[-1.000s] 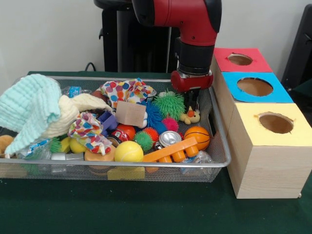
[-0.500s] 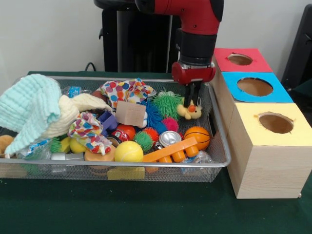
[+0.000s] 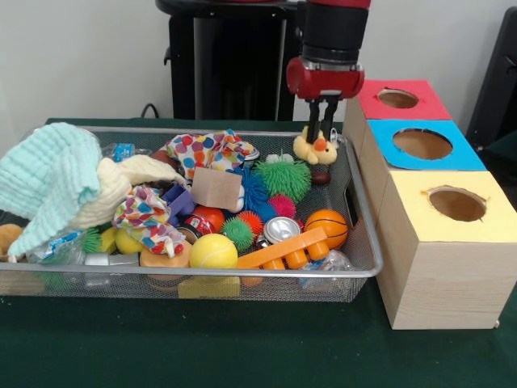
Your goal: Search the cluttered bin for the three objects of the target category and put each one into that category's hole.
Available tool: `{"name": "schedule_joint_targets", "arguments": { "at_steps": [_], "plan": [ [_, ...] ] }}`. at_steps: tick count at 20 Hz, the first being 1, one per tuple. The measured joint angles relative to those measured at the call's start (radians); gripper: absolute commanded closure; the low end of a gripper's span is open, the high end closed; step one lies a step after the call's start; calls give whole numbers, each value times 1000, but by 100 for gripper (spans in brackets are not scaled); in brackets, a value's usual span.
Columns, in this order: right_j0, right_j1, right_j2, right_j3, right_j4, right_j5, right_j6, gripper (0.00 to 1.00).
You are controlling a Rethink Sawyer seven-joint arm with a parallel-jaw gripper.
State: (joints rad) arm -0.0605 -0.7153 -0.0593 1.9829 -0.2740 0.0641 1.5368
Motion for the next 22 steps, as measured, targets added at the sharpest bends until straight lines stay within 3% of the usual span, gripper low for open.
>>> {"name": "schedule_joint_targets", "arguments": {
  "at_steps": [8,13,18,22],
  "plan": [
    [104,-43,-81,3,0,3,0,100],
    [133,-46,-98,4,-1,3,0,100],
    [108,-77,-84,19,0,9,0,100],
    [56,-175,-60,62,21,84,0,100]
  ]
}}
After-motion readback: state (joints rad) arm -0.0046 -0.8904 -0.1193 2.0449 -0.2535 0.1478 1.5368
